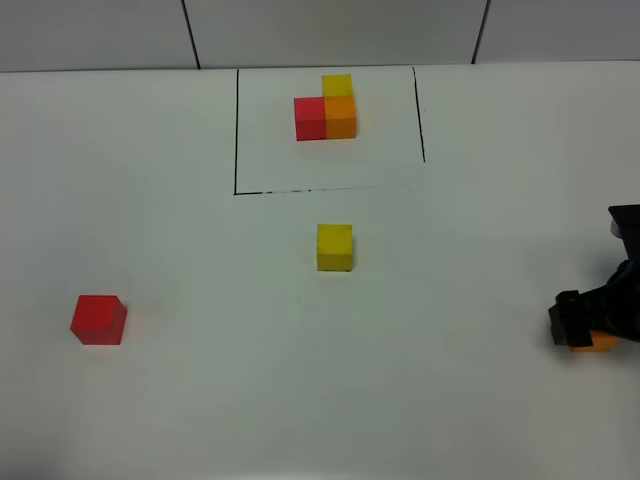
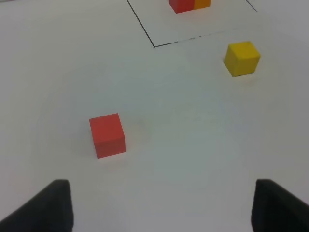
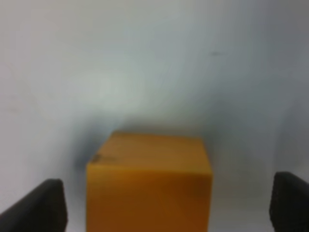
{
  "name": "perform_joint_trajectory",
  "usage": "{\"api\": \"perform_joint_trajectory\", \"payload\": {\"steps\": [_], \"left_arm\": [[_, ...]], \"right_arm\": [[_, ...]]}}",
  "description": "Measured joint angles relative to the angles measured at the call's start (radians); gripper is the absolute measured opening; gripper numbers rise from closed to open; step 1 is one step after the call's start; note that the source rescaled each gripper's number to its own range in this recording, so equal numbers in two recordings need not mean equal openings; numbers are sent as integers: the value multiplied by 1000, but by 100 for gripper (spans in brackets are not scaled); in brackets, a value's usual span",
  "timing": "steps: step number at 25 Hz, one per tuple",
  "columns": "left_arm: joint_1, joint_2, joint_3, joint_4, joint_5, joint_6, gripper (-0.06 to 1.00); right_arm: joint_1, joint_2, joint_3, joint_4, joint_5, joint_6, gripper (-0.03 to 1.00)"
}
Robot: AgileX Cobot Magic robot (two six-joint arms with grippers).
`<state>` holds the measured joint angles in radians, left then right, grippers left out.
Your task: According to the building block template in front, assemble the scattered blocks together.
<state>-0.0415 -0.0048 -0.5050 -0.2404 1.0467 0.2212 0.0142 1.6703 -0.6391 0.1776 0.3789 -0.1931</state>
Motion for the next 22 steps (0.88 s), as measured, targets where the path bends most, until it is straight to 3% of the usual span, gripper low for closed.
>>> {"api": "perform_joint_trajectory", "payload": {"steps": [5, 8, 9, 11, 12, 17, 22], "left_arm": [[0, 0, 0, 0, 0, 0, 70], [0, 0, 0, 0, 0, 0, 70], [0, 0, 0, 0, 0, 0, 70], [0, 0, 0, 0, 0, 0, 70], [0, 0, 0, 0, 0, 0, 70], [0, 0, 0, 0, 0, 0, 70], [0, 0, 0, 0, 0, 0, 70]], "right_arm": [[0, 4, 0, 2, -12, -2, 78], [0, 20, 0, 2, -12, -2, 67], [0, 22, 0, 3, -10, -2, 57], [0, 23, 0, 3, -5, -2, 28], [1, 23, 0, 3, -4, 2, 5], [62, 4, -1, 3, 12, 69, 2], [233, -62, -23, -1, 55, 264, 2]]}}
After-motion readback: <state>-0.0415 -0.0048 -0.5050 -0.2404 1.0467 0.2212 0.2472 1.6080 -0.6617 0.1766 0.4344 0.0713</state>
